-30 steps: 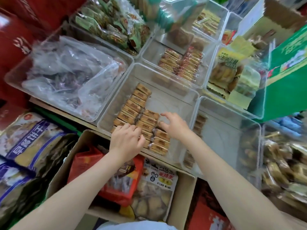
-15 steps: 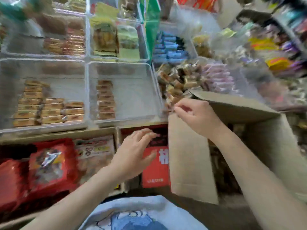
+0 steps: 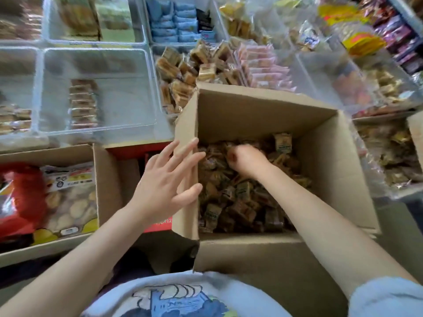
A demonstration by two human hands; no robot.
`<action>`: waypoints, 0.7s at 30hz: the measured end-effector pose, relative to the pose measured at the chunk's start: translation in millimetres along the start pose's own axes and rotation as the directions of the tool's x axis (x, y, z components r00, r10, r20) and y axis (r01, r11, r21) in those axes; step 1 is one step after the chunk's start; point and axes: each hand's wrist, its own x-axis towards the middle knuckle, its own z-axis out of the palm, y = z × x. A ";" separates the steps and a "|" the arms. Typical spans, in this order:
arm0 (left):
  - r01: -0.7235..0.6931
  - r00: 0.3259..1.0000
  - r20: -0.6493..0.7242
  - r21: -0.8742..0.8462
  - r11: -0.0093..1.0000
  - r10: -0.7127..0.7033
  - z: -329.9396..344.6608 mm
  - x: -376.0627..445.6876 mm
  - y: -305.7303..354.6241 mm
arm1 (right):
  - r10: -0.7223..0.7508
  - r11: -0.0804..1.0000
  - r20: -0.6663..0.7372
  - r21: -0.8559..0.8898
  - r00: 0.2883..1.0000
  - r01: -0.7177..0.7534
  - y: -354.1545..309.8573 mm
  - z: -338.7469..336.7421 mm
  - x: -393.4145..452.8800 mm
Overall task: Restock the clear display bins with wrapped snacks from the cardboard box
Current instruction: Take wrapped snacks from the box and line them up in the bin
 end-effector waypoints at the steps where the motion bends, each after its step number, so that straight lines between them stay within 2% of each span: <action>1: 0.007 1.000 -0.014 0.003 1.000 -0.006 -0.1 -0.4 1.5 | 0.022 0.997 0.032 -0.079 0.999 -0.019 2.8 5.6 8.7; 3: 0.033 0.999 -0.029 -0.013 0.999 -0.034 -0.1 -0.4 5.8 | 0.032 0.984 0.113 -0.176 0.993 -0.011 9.9 18.1 22.3; 4: 0.052 0.998 -0.031 -0.029 0.998 -0.053 0.0 -0.5 8.1 | 0.003 0.985 0.167 -0.169 0.986 0.025 10.4 25.3 25.5; 7: 0.103 0.994 -0.037 -0.077 0.992 -0.106 2.2 -1.2 14.6 | -0.120 0.992 0.307 0.085 0.944 0.098 1.2 61.2 26.6; 10: 0.134 0.989 -0.047 -0.114 0.984 -0.140 5.0 -0.4 18.9 | -0.183 0.981 0.300 0.124 0.936 0.152 -15.6 107.0 23.0; 11: 0.140 0.988 -0.046 -0.122 0.983 -0.147 5.9 -0.1 20.0 | -0.177 0.979 0.264 0.145 0.948 0.142 -18.6 120.0 23.8; 12: 0.145 0.987 -0.045 -0.129 0.981 -0.152 6.4 0.1 20.9 | -0.135 0.968 0.229 0.239 0.964 0.079 -20.0 126.9 24.9; 14: 0.154 0.986 -0.043 -0.140 0.978 -0.161 7.0 -0.3 23.0 | -0.042 0.902 0.219 0.429 0.975 -0.057 -17.0 127.4 32.4; 17: 0.166 0.984 -0.038 -0.157 0.974 -0.174 5.7 -0.4 25.2 | 0.053 0.832 0.333 0.506 0.942 -0.225 0.9 93.8 43.3; 19: 0.165 0.984 -0.034 -0.170 0.972 -0.173 4.5 -0.2 25.7 | -0.010 0.760 0.423 0.592 0.906 -0.268 16.9 49.4 38.5; 20: 0.163 0.984 -0.036 -0.177 0.971 -0.172 3.8 0.2 25.8 | -0.081 0.662 0.444 0.694 0.892 -0.285 23.5 23.7 31.9; 21: 0.162 0.984 -0.040 -0.185 0.969 -0.172 3.3 0.5 25.9 | -0.170 0.518 0.434 0.803 0.884 -0.295 28.3 -0.1 22.4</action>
